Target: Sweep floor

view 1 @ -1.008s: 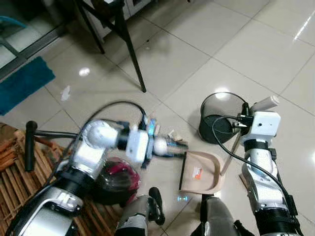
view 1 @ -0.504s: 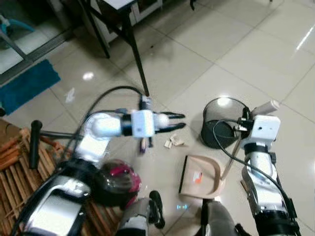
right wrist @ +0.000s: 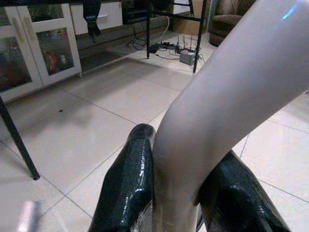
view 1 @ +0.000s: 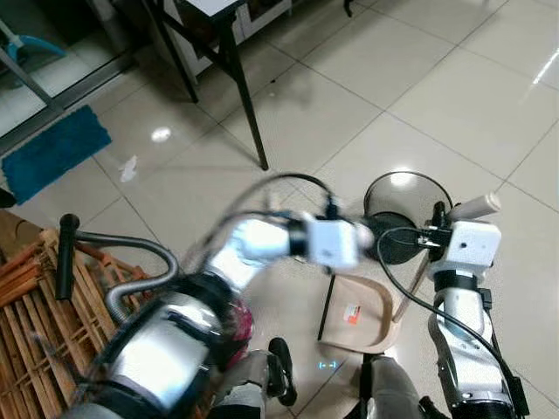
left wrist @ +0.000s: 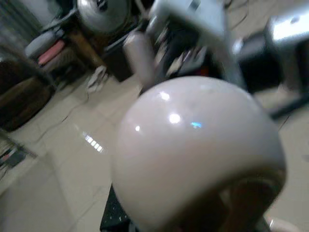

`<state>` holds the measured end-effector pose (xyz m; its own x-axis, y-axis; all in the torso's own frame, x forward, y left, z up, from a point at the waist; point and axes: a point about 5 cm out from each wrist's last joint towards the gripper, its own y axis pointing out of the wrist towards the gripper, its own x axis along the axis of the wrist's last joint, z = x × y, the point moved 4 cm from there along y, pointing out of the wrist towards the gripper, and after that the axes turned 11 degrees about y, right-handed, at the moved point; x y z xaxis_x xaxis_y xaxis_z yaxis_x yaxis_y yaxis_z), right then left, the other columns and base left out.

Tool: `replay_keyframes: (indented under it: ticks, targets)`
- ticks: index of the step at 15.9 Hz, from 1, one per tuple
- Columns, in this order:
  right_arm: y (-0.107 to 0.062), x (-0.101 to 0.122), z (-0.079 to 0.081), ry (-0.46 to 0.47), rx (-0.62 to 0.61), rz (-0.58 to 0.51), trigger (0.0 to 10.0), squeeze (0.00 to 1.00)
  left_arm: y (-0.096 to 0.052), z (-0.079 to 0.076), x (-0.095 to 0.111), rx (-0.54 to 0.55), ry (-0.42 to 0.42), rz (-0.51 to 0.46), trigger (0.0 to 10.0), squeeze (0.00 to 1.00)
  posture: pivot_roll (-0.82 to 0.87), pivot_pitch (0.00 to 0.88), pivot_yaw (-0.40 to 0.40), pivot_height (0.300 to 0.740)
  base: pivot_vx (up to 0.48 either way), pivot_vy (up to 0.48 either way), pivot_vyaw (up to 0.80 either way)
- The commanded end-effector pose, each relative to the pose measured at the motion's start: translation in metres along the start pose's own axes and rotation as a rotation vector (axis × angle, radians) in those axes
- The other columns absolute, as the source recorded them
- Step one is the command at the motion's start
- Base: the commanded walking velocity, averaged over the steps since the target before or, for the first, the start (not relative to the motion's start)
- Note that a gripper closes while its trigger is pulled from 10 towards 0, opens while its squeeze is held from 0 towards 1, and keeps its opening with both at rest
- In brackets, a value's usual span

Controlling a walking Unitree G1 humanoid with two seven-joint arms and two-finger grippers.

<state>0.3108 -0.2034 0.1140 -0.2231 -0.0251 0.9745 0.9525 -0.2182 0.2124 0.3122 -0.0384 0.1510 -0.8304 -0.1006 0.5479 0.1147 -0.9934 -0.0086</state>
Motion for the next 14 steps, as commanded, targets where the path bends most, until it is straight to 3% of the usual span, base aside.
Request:
replay_keyframes:
  ticks: [1, 3, 4, 5, 7, 9, 10, 11, 13, 14]
  targets:
    - [-0.010, -0.013, 0.002, -0.016, 0.009, 0.069, 10.0, 0.00, 0.005, -0.022, 0.008, -0.056, -0.026, -0.063, 10.0, 0.00, -0.10, 0.340, 0.211, 0.740, 0.000, 0.000, 0.00]
    - [-0.011, -0.014, 0.003, -0.020, 0.016, 0.075, 10.0, 0.00, 0.011, -0.057, 0.020, -0.176, -0.106, -0.152, 10.0, 0.00, -0.09, 0.342, 0.206, 0.740, 0.000, 0.000, 0.00]
    - [-0.011, -0.014, 0.003, -0.022, 0.020, 0.077, 10.0, 0.00, 0.008, -0.075, 0.022, -0.260, -0.131, -0.171, 10.0, 0.00, -0.09, 0.341, 0.204, 0.740, 0.000, 0.000, 0.00]
    - [-0.011, -0.014, 0.003, -0.023, 0.024, 0.078, 10.0, 0.00, 0.003, -0.087, 0.022, -0.323, -0.134, -0.170, 10.0, 0.00, -0.09, 0.338, 0.200, 0.740, 0.000, 0.000, 0.00]
    - [-0.011, -0.014, 0.003, -0.024, 0.030, 0.081, 10.0, 0.00, -0.009, -0.096, 0.018, -0.403, -0.121, -0.159, 10.0, 0.00, -0.08, 0.328, 0.197, 0.740, 0.000, 0.000, 0.00]
    - [-0.010, -0.015, 0.003, -0.024, 0.032, 0.085, 10.0, 0.00, -0.025, -0.094, 0.014, -0.468, -0.091, -0.159, 10.0, 0.00, -0.06, 0.311, 0.192, 0.740, 0.000, 0.000, 0.00]
    - [-0.010, -0.015, 0.002, -0.021, 0.035, 0.085, 10.0, 0.00, -0.043, -0.086, 0.014, -0.519, -0.082, -0.164, 10.0, 0.00, -0.05, 0.299, 0.186, 0.740, 0.000, 0.000, 0.00]
    - [-0.009, -0.016, 0.001, -0.017, 0.037, 0.086, 10.0, 0.00, -0.056, -0.074, 0.019, -0.531, -0.106, -0.178, 10.0, 0.00, -0.04, 0.278, 0.177, 0.740, 0.000, 0.000, 0.00]
    - [-0.008, -0.016, 0.000, -0.016, 0.041, 0.088, 10.0, 0.00, -0.064, -0.064, 0.027, -0.525, -0.147, -0.199, 10.0, 0.00, -0.03, 0.267, 0.171, 0.740, 0.000, 0.000, 0.00]
    - [-0.007, -0.017, -0.003, -0.018, 0.049, 0.092, 10.0, 0.00, -0.075, -0.050, 0.049, -0.503, -0.250, -0.246, 10.0, 0.00, -0.02, 0.256, 0.161, 0.740, 0.000, 0.000, 0.00]
